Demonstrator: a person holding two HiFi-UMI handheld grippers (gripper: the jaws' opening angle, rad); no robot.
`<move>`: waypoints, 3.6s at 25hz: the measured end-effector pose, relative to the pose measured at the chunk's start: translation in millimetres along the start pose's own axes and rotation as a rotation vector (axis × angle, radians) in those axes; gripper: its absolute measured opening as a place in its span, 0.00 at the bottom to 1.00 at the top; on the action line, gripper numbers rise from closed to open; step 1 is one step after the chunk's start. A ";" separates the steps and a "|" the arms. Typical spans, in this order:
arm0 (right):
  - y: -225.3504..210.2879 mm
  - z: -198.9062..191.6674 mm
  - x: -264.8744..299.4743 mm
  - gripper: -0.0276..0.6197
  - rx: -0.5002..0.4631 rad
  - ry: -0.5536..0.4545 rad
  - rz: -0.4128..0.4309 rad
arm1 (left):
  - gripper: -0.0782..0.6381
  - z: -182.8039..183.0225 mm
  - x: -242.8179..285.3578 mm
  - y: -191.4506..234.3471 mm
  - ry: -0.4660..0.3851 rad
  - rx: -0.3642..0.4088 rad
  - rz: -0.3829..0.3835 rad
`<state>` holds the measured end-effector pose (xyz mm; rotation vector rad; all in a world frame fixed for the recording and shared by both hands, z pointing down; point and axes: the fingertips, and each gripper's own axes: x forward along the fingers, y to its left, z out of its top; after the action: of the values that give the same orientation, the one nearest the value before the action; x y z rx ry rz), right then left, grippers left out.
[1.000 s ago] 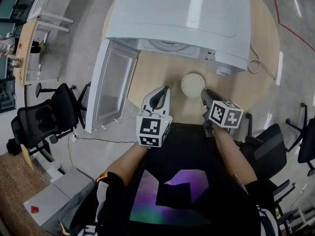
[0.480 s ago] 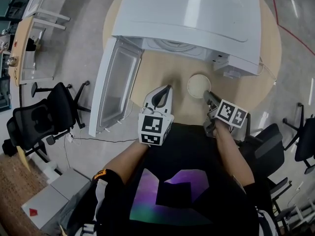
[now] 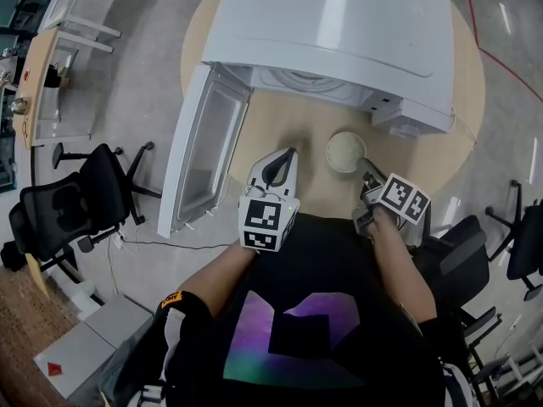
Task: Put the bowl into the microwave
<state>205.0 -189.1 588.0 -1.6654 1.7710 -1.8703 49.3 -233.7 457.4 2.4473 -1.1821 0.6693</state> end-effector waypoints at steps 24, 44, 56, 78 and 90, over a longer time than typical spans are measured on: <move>76.8 16.2 1.8 0.11 0.044 -0.055 0.145 | 0.17 -1.2 -15.0 31.9 -0.030 -0.047 0.067; 140.2 48.6 52.4 0.11 0.057 -0.114 0.186 | 0.17 4.2 -6.3 73.0 -0.034 -0.067 0.078; 154.0 71.5 87.7 0.11 0.120 -0.175 0.171 | 0.17 17.6 19.2 99.1 -0.031 -0.074 0.053; 149.4 115.9 129.1 0.11 0.202 -0.341 0.115 | 0.17 29.7 45.8 109.3 -0.009 -0.096 -0.003; 157.2 118.8 133.3 0.11 0.144 -0.368 0.134 | 0.17 30.3 37.9 107.5 -0.034 -0.122 -0.008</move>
<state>142.9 -409.4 523.3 -1.6618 1.5207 -1.4806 -7.8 -336.7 463.5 2.3689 -1.1885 0.5390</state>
